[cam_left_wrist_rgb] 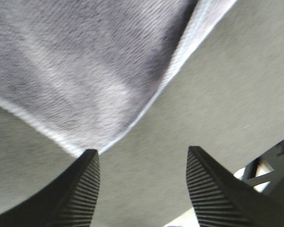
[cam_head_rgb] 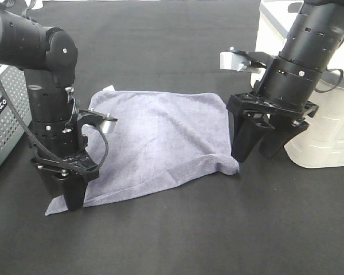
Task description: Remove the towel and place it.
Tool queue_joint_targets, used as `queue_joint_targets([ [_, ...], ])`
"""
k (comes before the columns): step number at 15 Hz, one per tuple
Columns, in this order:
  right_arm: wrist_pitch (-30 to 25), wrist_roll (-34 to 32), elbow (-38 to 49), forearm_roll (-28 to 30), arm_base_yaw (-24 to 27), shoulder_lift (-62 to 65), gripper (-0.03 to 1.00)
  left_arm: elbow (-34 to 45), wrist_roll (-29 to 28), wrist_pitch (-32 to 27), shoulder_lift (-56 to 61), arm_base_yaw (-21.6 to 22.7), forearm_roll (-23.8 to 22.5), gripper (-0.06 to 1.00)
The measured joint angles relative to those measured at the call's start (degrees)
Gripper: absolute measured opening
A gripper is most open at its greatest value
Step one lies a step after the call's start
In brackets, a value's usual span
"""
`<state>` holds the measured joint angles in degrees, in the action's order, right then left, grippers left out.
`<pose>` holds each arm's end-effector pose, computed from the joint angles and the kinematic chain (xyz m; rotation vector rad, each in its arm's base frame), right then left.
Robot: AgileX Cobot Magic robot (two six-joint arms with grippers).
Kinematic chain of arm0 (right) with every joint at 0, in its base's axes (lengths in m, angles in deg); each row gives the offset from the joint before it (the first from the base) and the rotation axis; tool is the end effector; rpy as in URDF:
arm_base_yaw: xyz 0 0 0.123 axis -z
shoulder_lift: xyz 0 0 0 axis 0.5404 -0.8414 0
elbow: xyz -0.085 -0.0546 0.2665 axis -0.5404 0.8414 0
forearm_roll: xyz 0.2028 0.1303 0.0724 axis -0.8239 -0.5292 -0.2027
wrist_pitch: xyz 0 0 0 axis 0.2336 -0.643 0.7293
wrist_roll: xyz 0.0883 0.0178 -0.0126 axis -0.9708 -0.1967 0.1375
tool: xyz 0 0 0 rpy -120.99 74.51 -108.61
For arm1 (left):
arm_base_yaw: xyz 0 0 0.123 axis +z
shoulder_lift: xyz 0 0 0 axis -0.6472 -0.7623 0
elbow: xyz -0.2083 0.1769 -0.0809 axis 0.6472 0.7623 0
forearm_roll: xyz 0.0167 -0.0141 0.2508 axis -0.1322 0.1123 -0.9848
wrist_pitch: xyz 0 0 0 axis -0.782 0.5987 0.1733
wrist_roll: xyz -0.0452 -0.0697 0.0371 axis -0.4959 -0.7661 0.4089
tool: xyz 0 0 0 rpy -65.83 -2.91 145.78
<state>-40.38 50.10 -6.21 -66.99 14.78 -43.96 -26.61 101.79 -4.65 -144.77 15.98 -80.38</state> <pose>0.3157 0.1311 0.2082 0.6882 -2.9320 -0.4558 0.3237 -0.1575 0.1230 -0.9789 -2.6500 0.1289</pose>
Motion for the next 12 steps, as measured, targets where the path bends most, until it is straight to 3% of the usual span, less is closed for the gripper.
queue_joint_targets([
  [2, 3.84, -1.78, 0.0, 0.0, 0.0, 0.0, 0.62, 0.06, -2.35, 0.0, 0.11, 0.0, -0.29, 0.52],
  [6, 18.91, -1.89, 0.0, 0.46, -0.52, 0.0, 0.62, 0.11, -9.05, -0.06, 6.47, 0.0, -2.69, 0.52],
  [12, 27.1, -3.09, 0.0, 5.73, -4.81, -4.13, 0.62, 0.11, -16.1, -0.06, 22.12, 3.04, -10.37, 0.53],
])
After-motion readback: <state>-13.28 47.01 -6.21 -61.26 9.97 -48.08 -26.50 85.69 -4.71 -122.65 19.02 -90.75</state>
